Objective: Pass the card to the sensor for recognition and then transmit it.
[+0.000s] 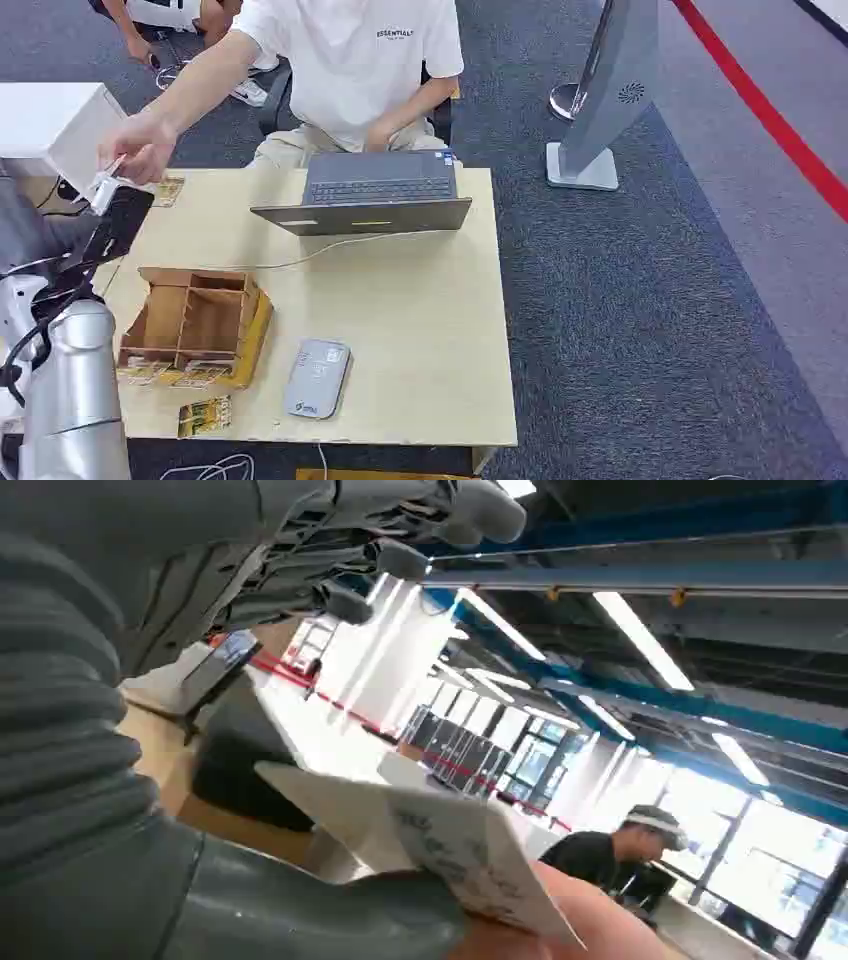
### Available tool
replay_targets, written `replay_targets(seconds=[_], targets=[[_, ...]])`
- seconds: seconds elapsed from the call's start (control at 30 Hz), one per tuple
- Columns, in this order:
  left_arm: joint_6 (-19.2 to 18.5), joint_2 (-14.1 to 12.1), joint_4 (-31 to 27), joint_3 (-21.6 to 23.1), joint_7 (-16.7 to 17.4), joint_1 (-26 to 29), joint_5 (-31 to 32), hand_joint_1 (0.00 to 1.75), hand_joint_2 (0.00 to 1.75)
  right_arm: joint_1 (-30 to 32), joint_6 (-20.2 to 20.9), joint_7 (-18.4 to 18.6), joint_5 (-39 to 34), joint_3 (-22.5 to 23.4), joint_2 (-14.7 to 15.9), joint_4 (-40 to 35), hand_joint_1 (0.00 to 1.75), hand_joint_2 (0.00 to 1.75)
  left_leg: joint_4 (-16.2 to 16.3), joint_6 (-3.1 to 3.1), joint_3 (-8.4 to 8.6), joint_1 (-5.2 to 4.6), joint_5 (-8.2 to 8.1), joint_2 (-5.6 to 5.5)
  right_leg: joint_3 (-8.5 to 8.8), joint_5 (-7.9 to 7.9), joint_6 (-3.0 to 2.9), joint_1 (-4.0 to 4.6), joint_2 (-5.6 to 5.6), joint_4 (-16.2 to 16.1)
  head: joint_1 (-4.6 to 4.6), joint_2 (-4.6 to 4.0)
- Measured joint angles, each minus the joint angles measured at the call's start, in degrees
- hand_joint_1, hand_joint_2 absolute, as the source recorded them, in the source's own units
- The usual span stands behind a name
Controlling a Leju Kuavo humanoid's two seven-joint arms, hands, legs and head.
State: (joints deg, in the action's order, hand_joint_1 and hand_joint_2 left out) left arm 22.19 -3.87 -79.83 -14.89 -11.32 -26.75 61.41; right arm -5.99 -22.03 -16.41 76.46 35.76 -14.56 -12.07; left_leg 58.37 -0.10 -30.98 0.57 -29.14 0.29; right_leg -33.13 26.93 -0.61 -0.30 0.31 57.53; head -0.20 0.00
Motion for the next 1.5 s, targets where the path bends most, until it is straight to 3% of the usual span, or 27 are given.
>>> replay_targets(seconds=[0.5,0.7,1.13,1.33,1.5], targets=[[3.5,-4.6,10.4,18.5,10.1,-8.9,16.5,1.75,1.75,-0.4,-0.5,1.3,0.6,-1.9,-0.3,0.0,0.0,1.75,0.0,0.02,-0.01,-0.01,0.01,0.03,0.0,-0.03,-0.02,-0.01,0.04,0.0,0.07,0.0],[5.5,-4.9,15.1,24.0,13.5,-12.8,20.8,1.75,1.75,-1.4,3.1,1.9,1.2,-3.3,-0.1,0.0,0.0,1.75,0.0,0.05,-0.07,0.0,0.08,-0.03,-0.03,-0.08,-0.01,0.0,-0.05,0.0,0.02,0.0],[7.1,-4.7,16.9,28.7,13.7,-13.6,21.0,1.75,1.75,-1.7,3.5,2.2,0.9,-4.3,0.2,0.0,0.0,1.75,0.0,0.04,-0.08,0.0,0.09,-0.01,-0.04,-0.08,-0.01,0.0,-0.03,0.0,0.0,0.0],[7.5,-4.4,11.8,29.8,12.1,-10.2,16.4,1.75,1.75,-1.7,3.0,2.2,-0.5,-4.3,0.2,0.0,0.0,1.75,0.0,0.03,-0.09,0.0,0.09,0.0,-0.03,-0.09,-0.01,0.0,-0.01,0.0,0.02,0.0],[7.6,-4.3,-1.1,32.7,10.5,-0.9,14.0,1.75,1.75,-1.5,1.2,2.4,-2.2,-4.3,0.3,0.0,0.0,1.75,0.0,0.04,-0.11,-0.01,0.04,0.01,-0.05,-0.06,0.01,-0.01,0.01,0.0,0.04,0.0]])
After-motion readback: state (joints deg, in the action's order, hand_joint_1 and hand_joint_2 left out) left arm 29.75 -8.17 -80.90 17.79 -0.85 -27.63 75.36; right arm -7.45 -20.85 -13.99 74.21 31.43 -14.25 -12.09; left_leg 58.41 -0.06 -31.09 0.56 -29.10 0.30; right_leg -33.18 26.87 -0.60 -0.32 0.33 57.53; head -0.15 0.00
